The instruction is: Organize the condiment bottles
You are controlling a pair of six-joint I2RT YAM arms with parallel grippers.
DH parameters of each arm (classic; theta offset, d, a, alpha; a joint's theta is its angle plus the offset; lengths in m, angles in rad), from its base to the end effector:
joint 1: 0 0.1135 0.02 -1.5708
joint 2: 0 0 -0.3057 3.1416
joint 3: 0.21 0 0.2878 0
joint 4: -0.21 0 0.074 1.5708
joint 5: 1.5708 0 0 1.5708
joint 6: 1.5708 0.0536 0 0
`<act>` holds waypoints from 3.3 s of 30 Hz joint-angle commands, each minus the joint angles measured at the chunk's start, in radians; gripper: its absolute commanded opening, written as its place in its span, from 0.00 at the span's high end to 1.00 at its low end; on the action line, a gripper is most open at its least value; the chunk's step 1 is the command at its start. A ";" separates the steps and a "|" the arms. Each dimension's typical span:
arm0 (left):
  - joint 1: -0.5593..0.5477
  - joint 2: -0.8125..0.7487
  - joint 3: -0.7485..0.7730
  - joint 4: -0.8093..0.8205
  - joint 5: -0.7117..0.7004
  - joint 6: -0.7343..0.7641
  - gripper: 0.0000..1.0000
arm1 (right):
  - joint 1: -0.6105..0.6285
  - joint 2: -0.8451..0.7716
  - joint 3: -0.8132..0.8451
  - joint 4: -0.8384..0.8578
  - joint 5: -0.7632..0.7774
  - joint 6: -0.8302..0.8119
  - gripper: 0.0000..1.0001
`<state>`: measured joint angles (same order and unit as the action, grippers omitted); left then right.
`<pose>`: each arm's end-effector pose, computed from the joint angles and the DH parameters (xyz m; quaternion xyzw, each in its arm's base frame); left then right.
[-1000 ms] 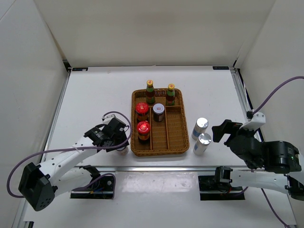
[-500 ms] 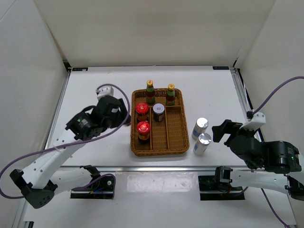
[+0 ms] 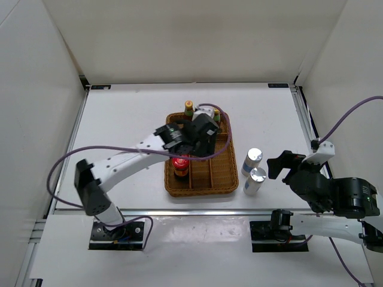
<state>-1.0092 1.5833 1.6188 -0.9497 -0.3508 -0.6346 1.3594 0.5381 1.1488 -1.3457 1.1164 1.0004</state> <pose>0.2174 -0.3109 0.3906 0.1183 0.9262 -0.1201 0.3371 0.0526 0.0154 0.4153 0.0731 0.8011 0.1338 0.5787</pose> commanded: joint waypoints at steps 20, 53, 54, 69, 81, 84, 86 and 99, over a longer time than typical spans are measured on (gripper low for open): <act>0.049 0.112 -0.148 0.226 0.104 0.024 0.89 | 0.006 0.003 0.000 -0.167 0.025 0.029 0.00; 0.087 0.196 -0.174 0.307 0.187 -0.007 0.19 | 0.006 0.003 0.000 -0.167 0.025 0.029 0.00; 0.087 0.196 -0.160 0.307 0.187 -0.007 0.14 | 0.006 0.003 0.000 -0.167 0.025 0.029 0.00; 0.040 -0.043 0.001 0.252 0.149 0.117 0.00 | 0.006 0.043 0.021 -0.211 0.036 0.081 0.00; 0.084 -0.495 -0.282 0.170 -0.327 0.288 0.00 | 0.006 0.353 0.144 -0.181 -0.038 0.026 0.00; 0.122 -0.600 -0.394 0.151 -0.404 0.288 0.00 | 0.006 0.425 0.192 -0.181 -0.015 0.015 0.00; 0.138 -0.664 -0.480 0.150 -0.439 0.288 0.00 | 0.006 0.436 0.201 -0.144 -0.015 -0.046 0.00; 0.189 -0.686 -0.688 0.150 -0.487 0.223 0.00 | -0.017 0.646 0.230 0.048 -0.001 -0.322 0.00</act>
<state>-0.8261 0.8951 0.9207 -0.8116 -0.7898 -0.3943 1.3430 1.1316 1.3487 -1.3323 1.0744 0.7486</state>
